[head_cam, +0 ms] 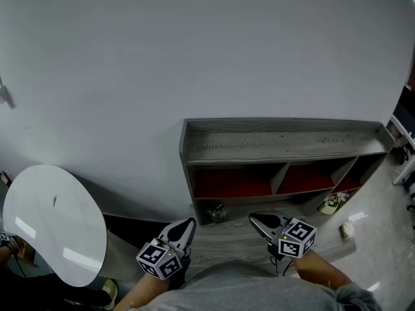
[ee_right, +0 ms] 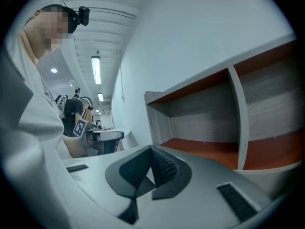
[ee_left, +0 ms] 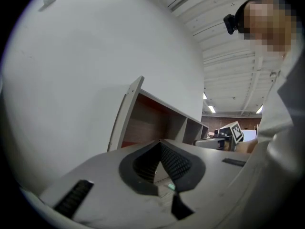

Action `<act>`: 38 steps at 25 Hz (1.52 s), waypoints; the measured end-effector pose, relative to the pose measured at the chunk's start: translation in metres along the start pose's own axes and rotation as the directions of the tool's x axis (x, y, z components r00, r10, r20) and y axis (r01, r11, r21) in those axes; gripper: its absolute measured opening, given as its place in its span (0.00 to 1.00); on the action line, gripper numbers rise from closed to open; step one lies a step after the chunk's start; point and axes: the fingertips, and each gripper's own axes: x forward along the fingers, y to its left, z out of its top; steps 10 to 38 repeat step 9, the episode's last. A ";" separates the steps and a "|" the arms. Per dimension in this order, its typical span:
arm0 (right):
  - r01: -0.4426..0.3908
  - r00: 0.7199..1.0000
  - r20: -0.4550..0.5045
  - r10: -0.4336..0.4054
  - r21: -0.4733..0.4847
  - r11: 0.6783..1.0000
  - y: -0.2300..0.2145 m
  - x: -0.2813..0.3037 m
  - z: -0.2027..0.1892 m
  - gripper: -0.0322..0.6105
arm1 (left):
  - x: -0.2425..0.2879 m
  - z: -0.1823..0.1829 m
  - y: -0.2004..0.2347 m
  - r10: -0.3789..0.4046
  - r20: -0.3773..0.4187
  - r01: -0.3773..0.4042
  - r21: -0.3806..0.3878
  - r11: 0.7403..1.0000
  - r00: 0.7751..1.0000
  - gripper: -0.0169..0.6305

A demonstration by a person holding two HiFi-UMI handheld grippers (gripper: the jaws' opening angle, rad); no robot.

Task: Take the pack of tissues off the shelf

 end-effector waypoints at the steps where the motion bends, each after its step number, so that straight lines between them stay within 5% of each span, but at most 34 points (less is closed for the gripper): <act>1: 0.001 1.000 0.000 -0.001 -0.004 1.000 0.000 0.000 0.000 0.06 | 0.001 0.001 0.000 -0.003 -0.001 0.003 0.000 1.000 1.000 0.04; 38: -0.005 1.000 -0.005 0.005 -0.019 1.000 0.001 0.005 0.003 0.06 | -0.004 0.005 0.009 0.007 0.002 -0.007 -0.004 1.000 1.000 0.04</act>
